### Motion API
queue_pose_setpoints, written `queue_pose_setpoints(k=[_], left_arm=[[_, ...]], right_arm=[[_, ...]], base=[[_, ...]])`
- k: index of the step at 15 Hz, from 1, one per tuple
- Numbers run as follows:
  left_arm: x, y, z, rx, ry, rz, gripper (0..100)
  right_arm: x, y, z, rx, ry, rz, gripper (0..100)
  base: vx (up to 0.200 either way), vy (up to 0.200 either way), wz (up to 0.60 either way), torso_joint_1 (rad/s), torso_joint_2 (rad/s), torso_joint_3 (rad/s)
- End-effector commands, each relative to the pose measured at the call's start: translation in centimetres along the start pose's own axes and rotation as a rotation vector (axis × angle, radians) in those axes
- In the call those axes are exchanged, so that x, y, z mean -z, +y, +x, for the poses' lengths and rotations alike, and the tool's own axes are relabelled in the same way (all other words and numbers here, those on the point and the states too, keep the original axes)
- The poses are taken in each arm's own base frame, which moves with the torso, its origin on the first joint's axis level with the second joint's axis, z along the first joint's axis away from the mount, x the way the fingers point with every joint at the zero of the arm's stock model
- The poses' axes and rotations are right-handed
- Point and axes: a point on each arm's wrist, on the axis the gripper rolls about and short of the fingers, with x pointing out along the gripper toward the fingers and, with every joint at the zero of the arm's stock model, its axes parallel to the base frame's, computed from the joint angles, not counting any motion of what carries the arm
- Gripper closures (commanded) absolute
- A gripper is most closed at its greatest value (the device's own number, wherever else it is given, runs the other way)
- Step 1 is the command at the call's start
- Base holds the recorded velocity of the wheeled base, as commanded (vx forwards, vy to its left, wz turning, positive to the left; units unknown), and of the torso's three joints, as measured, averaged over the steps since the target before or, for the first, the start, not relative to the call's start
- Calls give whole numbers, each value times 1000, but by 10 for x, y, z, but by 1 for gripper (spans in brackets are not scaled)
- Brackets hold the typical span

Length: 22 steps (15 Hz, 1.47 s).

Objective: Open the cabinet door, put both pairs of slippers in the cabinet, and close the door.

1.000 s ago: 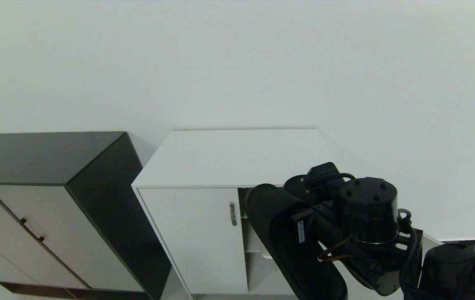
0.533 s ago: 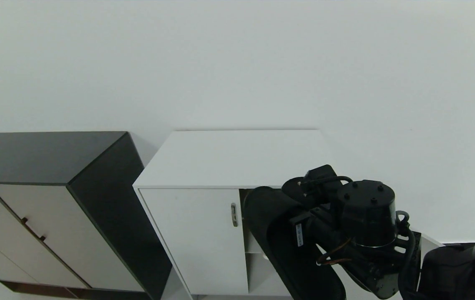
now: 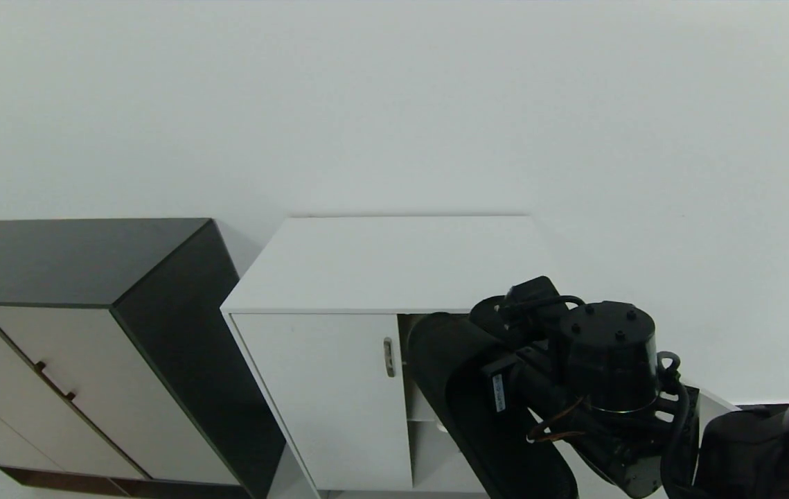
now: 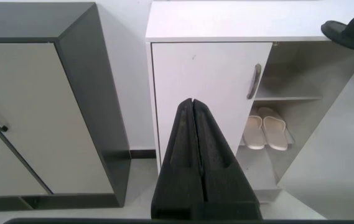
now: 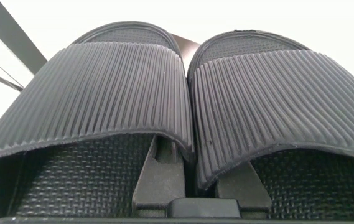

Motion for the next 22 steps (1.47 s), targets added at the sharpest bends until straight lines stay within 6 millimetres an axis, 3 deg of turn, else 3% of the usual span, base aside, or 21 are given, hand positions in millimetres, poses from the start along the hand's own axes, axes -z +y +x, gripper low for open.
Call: queue_pose_setpoints(k=[1, 22], left_arm=[[0, 0, 0, -1, 2, 0, 100], [0, 0, 0, -1, 2, 0, 100]], right_arm=[[2, 1, 1, -1, 6, -3, 100], [6, 2, 0, -7, 17, -10, 100]], base=[[0, 0, 0, -100, 207, 119], [0, 0, 0, -198, 489, 292]])
